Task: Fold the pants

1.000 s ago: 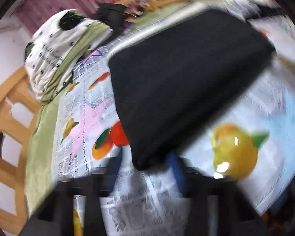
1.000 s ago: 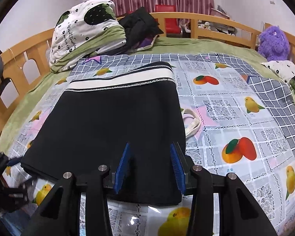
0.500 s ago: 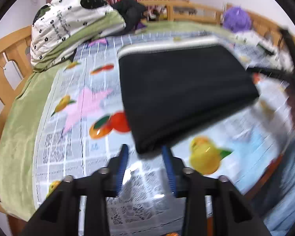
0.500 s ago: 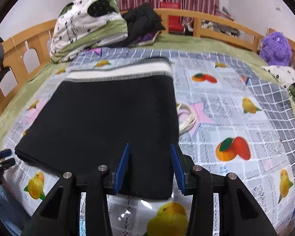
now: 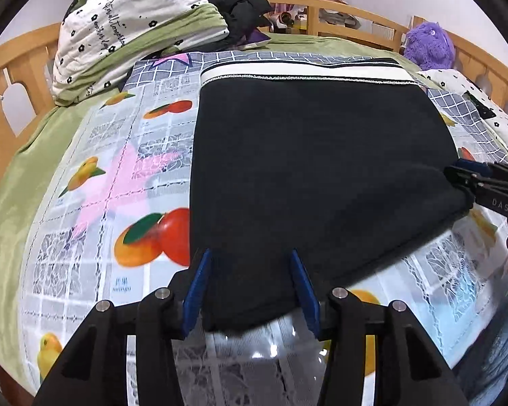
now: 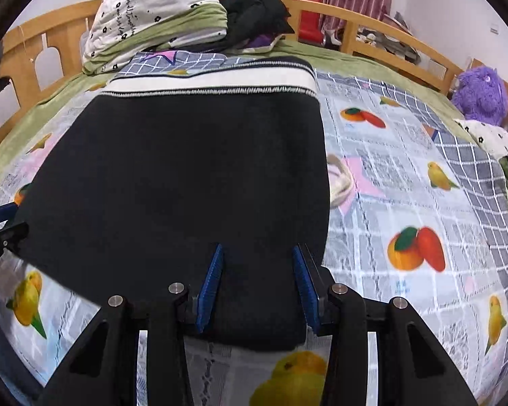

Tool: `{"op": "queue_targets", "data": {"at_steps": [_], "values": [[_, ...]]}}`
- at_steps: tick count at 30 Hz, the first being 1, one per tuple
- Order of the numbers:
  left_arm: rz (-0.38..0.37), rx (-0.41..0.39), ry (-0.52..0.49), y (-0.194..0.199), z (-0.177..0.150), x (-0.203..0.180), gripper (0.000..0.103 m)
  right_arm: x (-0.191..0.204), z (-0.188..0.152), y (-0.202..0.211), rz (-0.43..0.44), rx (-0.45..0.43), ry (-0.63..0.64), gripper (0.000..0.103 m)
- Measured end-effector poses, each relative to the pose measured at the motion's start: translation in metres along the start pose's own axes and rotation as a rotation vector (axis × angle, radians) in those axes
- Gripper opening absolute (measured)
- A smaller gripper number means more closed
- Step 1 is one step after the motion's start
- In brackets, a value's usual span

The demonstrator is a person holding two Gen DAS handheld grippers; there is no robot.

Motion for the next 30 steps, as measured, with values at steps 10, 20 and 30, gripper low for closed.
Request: {"op": "queue_targets", "data": {"at_steps": [10,20,30], "values": [[-0.098,-0.089,0.106,0.011,0.072,0.018,0.047,-0.006,0.059,0.034,0.04,-0.173,-0.056,0.044],[-0.112,-0.157,0.029,-0.071,0.185,-0.009,0.047,0.002,0.164,-0.056,0.069,-0.152,-0.05,0.044],[-0.074,-0.097,0.182,-0.125,0.167,0.022,0.046,-0.013,0.152,-0.118,-0.077,-0.101,0.031,0.041]]}}
Point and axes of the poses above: each gripper's, at about its wrist camera, not at the fingertips, and y roughly against the way its jaws point, x to its left, z to its top, the point moved 9 cm from there along -y, roughly the way its jaws point, and after that the axes turned 3 degrees about -x, right-handed, at the moved point
